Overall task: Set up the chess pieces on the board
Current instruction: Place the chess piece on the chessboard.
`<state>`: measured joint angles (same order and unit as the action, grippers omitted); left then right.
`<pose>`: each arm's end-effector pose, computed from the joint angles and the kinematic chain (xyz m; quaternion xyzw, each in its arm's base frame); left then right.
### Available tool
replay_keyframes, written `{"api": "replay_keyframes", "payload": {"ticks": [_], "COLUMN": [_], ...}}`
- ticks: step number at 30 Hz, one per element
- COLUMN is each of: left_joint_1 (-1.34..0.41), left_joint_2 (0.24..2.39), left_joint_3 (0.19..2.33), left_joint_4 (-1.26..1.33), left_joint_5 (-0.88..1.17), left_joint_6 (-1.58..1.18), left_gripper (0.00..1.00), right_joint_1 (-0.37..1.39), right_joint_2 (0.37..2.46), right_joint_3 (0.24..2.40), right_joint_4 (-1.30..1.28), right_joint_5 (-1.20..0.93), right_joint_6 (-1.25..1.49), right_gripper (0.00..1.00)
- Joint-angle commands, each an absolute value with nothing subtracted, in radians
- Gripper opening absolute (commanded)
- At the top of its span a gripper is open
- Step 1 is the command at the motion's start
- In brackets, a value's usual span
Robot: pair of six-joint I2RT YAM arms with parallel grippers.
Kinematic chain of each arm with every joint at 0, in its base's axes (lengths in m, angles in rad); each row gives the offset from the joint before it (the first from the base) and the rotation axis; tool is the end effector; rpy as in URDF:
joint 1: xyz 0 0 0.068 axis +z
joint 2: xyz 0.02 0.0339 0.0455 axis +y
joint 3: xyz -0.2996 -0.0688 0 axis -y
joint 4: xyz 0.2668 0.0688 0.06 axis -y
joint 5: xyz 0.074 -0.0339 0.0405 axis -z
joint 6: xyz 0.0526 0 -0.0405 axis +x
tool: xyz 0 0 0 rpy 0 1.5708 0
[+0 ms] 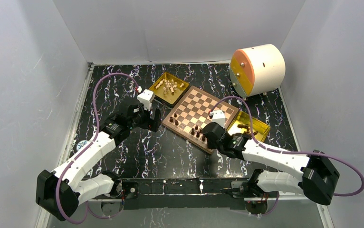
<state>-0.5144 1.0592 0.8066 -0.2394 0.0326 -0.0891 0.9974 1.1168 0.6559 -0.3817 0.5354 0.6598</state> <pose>0.2240 -0.1285 0.3064 0.1892 0.8368 -0.1660 0.4862 0.1493 0.1817 0.2288 -0.0585 0.9042 0.0860 0.4143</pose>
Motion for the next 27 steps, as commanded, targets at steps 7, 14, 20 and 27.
{"api": "replay_keyframes", "payload": {"ticks": [7, 14, 20, 27], "left_joint_1": [-0.52, -0.52, -0.519, -0.52], "left_joint_2": [1.048, 1.049, 1.048, 1.056], "left_joint_3": [0.805, 0.805, 0.805, 0.807], "left_joint_4": [-0.233, -0.234, -0.233, -0.233], "left_joint_5": [0.02, 0.021, 0.023, 0.028], "left_joint_6": [-0.081, -0.081, -0.081, -0.083], "left_gripper": [0.91, 0.91, 0.91, 0.92], "right_joint_1": [1.004, 1.005, 1.004, 1.004], "right_joint_2": [1.148, 1.16, 1.177, 1.192], "right_joint_3": [0.644, 0.638, 0.629, 0.629], "right_joint_4": [-0.329, -0.327, -0.323, -0.325], "right_joint_5": [0.59, 0.595, 0.589, 0.6], "right_joint_6": [0.676, 0.684, 0.692, 0.69], "right_gripper": [0.16, 0.16, 0.16, 0.18]}}
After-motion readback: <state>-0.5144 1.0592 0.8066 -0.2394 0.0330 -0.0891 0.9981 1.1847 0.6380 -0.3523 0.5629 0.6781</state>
